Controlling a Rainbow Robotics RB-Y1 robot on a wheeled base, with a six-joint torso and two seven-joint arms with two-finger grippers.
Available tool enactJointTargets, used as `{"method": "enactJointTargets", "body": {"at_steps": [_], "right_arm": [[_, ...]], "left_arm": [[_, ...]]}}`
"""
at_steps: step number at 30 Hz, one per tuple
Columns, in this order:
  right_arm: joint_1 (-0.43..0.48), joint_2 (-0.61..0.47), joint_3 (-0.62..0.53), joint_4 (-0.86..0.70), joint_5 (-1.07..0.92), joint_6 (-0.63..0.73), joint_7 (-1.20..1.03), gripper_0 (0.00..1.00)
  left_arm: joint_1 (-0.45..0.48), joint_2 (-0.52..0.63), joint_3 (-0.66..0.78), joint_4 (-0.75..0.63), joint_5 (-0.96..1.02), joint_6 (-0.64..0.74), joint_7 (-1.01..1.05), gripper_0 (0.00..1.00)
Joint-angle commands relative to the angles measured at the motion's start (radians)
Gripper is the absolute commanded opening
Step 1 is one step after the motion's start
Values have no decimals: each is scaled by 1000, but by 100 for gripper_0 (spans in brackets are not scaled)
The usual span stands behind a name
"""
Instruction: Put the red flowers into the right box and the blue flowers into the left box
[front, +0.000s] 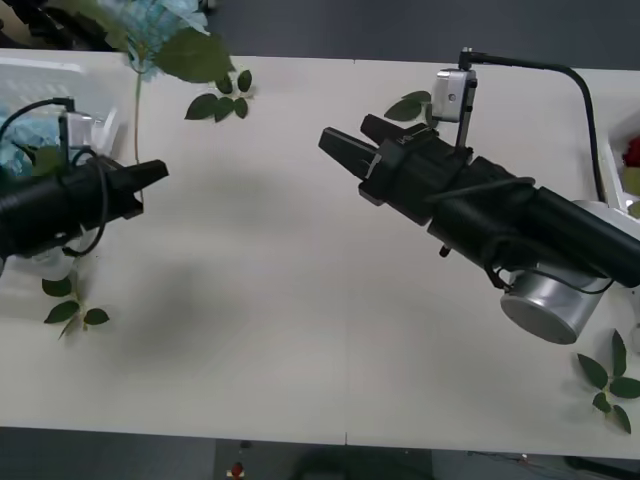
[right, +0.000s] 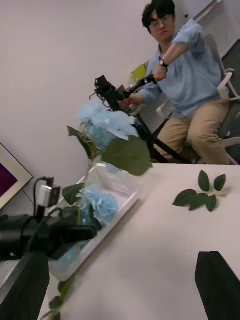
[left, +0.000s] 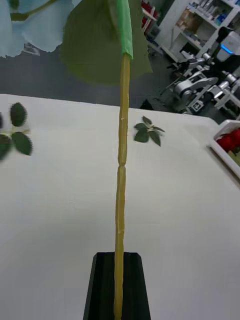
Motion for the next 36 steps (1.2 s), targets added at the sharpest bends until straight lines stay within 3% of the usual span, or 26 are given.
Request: {"method": "enactJointTargets", "body": {"at_steps": [1,6,16,20,27,32,36], "right_arm": [[-61,-129,3,-38,-4,0,51,86],[-61,-166,15,-47,-26,43,28,86],[-55,-48,-149,-150,-161,488,48,86],[-48,29,-238,-159,-301,653,225,86],[-26,182,-496,-93,-650,1003,633,86],[-26,182,-576,17,-860,1103,912,86],[-26,167,-586,106,-969,1152,1102,86]], "left_arm": [[-36,110,45,30,-33,5,-27,0],[-89,201,117,103,-145,7,-27,0],[-90,380,124,120,-177,116,-27,0],[-52,437,122,120,-182,143,-27,0],[-33,531,71,154,-287,162,-27,0],[-61,578,55,225,-387,139,-27,0],[-145,583,55,291,-524,126,-27,0]]}}
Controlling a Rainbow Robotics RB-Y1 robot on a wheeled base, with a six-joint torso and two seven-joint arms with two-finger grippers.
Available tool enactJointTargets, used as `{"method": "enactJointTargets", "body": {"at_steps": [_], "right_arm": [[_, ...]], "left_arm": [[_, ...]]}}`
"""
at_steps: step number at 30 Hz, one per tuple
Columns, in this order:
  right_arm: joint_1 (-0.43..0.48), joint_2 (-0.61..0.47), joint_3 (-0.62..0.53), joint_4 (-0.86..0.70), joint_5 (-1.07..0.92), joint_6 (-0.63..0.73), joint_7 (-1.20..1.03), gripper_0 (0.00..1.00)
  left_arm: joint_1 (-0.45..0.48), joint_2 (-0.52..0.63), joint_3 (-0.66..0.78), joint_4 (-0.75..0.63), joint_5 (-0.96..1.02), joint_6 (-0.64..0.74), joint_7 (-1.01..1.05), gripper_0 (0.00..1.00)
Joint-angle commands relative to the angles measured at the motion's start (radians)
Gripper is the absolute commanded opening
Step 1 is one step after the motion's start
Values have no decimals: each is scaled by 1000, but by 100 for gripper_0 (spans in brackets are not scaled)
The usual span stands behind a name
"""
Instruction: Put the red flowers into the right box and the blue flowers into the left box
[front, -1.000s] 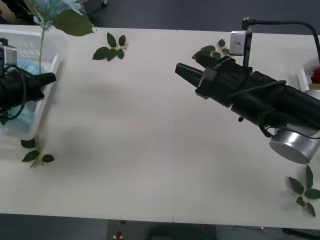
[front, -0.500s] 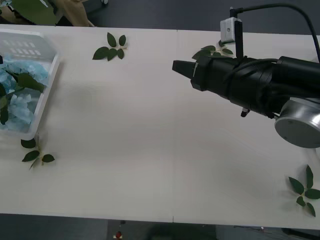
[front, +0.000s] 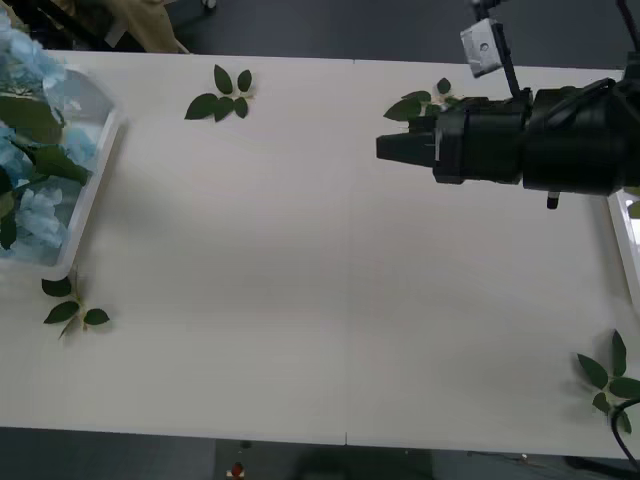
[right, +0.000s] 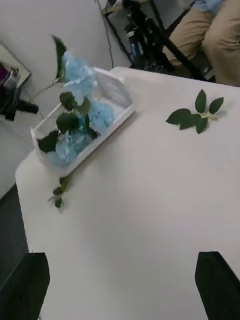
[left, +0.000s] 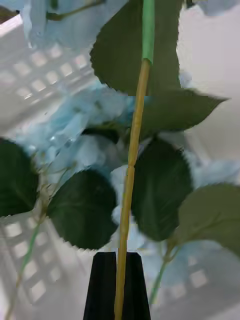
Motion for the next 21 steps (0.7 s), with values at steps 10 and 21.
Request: {"method": "enactJointTargets", "body": {"at_steps": [10,21], "right_arm": [[-15,-77,2,241,-223,117,513,86],[-17,-75,-53,401,-245,241,813,86]], "left_arm": [[-266,-21,-14,203,-293,-83,-27,0],[-266,-149,-14,308,-381,-241,-27,0]]}}
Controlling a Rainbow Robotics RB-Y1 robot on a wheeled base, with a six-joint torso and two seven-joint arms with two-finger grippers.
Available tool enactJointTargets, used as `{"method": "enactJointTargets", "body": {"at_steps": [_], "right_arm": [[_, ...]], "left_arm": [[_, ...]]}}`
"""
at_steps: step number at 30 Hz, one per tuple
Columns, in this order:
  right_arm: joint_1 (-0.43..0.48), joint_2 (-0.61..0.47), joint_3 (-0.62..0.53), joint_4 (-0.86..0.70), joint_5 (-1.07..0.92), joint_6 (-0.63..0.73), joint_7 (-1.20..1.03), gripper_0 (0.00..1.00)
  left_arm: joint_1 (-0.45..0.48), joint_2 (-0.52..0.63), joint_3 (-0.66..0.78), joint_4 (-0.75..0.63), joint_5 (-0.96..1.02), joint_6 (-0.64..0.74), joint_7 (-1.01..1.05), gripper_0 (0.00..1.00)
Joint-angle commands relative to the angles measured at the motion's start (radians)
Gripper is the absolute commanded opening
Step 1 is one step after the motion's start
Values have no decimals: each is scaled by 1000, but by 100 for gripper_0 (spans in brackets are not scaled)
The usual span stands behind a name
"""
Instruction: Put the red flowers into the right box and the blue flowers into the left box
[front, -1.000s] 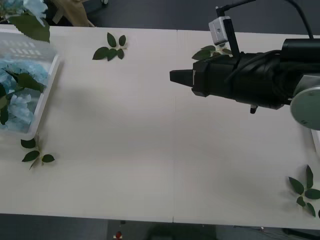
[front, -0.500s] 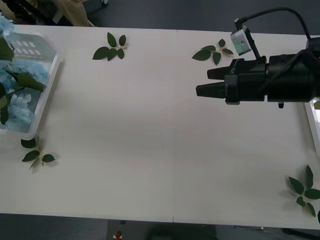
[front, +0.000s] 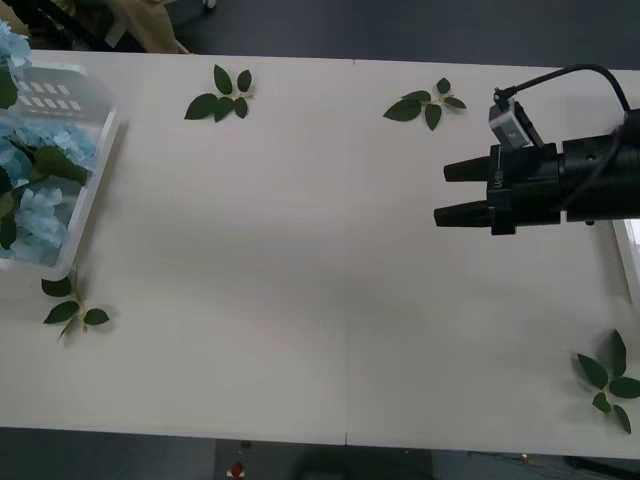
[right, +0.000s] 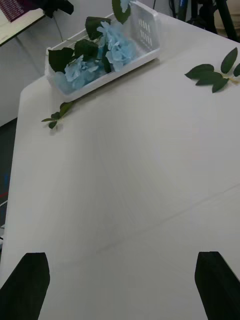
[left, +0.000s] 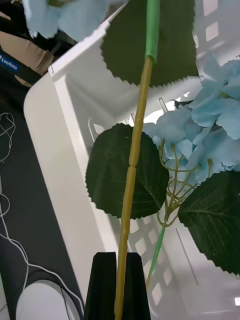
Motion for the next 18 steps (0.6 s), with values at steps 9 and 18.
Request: {"method": "enactJointTargets", "body": {"at_steps": [9,18], "right_arm": [[-18,-12,-88,143,-17,136,124,86],[-21,-21,-122,225,-20,200,124,86]], "left_arm": [[-6,-10,12,26,-24,-25,-27,16],[4,-13,12,26,16,-25,-27,80]]}}
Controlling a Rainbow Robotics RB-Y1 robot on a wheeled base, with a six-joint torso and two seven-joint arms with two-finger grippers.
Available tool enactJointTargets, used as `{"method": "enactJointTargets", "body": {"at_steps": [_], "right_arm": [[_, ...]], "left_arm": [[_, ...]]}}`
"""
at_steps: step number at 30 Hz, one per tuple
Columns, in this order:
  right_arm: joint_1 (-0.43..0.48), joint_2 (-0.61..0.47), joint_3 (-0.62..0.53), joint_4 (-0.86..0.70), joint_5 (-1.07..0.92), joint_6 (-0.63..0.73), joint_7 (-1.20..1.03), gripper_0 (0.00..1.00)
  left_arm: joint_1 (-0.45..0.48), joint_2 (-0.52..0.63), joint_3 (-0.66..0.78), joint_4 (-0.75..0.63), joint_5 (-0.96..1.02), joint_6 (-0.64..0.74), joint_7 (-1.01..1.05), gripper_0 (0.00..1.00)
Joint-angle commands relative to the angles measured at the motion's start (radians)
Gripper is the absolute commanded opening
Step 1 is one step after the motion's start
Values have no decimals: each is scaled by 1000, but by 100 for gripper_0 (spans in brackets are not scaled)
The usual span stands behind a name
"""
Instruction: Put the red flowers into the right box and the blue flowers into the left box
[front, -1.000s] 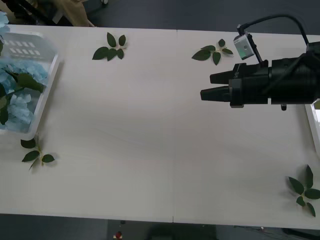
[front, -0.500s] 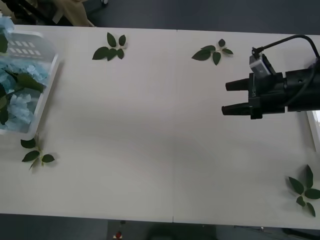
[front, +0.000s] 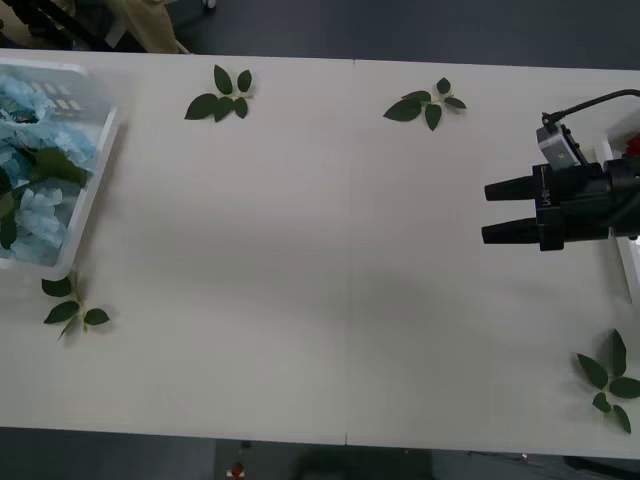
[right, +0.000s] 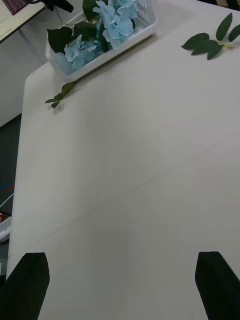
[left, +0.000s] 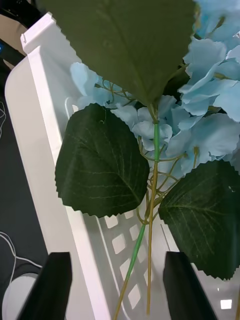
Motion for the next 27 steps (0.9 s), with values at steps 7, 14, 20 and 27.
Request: {"method": "enactJointTargets", "body": {"at_steps": [7,14,20,27], "right_arm": [[-21,-21,-10,50,-19,30,1,86],[-21,-21,-10,50,-24,39,1,86],[-23,-18,-10,50,-25,42,1,86],[-23,-6,-9,36,-34,57,1,86]], "left_arm": [[5,43,15,-11,240,143,-27,89],[5,89,76,-57,556,419,-27,89],[5,106,196,-202,501,509,-27,89],[5,38,214,-461,366,537,41,89]]}}
